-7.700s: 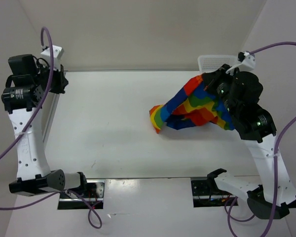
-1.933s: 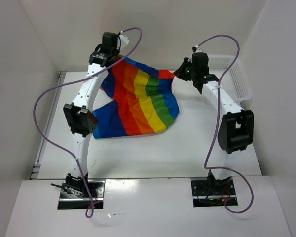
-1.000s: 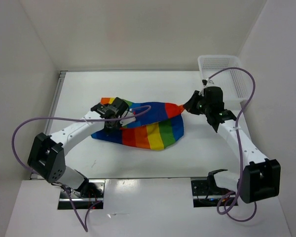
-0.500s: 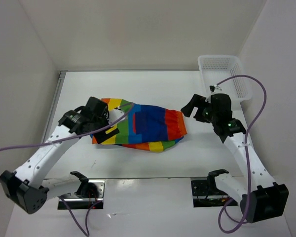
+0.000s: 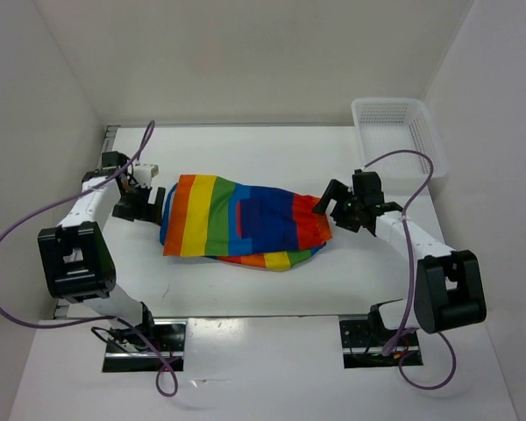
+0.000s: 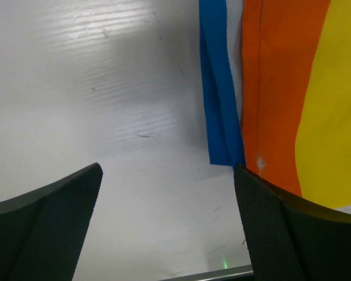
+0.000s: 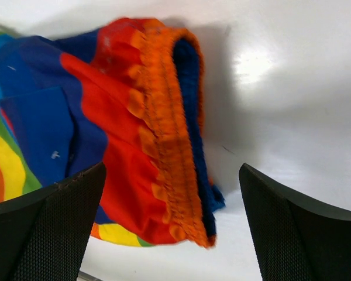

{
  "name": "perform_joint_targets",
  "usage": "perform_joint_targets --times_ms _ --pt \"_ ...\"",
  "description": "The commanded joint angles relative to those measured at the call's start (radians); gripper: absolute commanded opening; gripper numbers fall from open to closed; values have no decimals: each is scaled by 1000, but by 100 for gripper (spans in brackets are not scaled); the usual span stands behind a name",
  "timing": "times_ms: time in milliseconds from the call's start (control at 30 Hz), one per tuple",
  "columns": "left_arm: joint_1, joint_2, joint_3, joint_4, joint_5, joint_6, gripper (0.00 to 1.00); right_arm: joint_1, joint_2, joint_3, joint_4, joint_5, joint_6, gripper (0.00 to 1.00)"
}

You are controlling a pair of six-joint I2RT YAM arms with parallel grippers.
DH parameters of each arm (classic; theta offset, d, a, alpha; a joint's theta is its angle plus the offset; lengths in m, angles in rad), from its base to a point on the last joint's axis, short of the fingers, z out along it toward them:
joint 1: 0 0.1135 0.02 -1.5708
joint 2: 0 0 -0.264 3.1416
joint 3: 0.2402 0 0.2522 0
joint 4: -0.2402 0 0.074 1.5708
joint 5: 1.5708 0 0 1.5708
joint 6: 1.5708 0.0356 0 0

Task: Fold and stack the shorts
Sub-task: Fold the shorts

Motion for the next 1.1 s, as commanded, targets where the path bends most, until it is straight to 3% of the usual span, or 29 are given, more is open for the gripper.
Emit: perform_joint_targets --times_ms 0,233,367,467,500,533,600,633,667,733,833,933,1067 --pt "15 12 26 49 221 -47 100 19 40 0 139 -45 -16 99" --pt "15 110 -23 80 416 -44 100 20 148 -19 170 -97 -25 99" --pt "15 182 -45 92 417 -54 100 55 168 -19 170 -97 -25 96" --pt "15 208 -45 101 417 -54 100 55 168 -19 147 -97 -25 87" --pt "15 234 -45 101 417 -54 96 55 168 -29 132 -97 -25 83" --pt "15 245 -36 89 417 -54 80 55 158 -40 120 -97 -14 72" --pt "15 286 -23 66 432 -45 58 55 158 -54 120 -97 -5 58" --pt "15 302 -8 57 443 -36 42 55 158 -68 130 -97 6 40" --pt "15 316 -8 57 456 -36 15 55 158 -68 130 -97 6 32" --pt "15 336 20 22 484 -15 0 55 158 -50 139 -97 6 12" --pt "26 325 136 -75 551 53 0 55 178 72 85 -125 -49 0" --pt "35 239 353 -144 573 94 0 55 162 245 2 -126 -117 0" --pt "26 101 458 -155 463 116 0 55 50 317 -29 -83 -131 0"
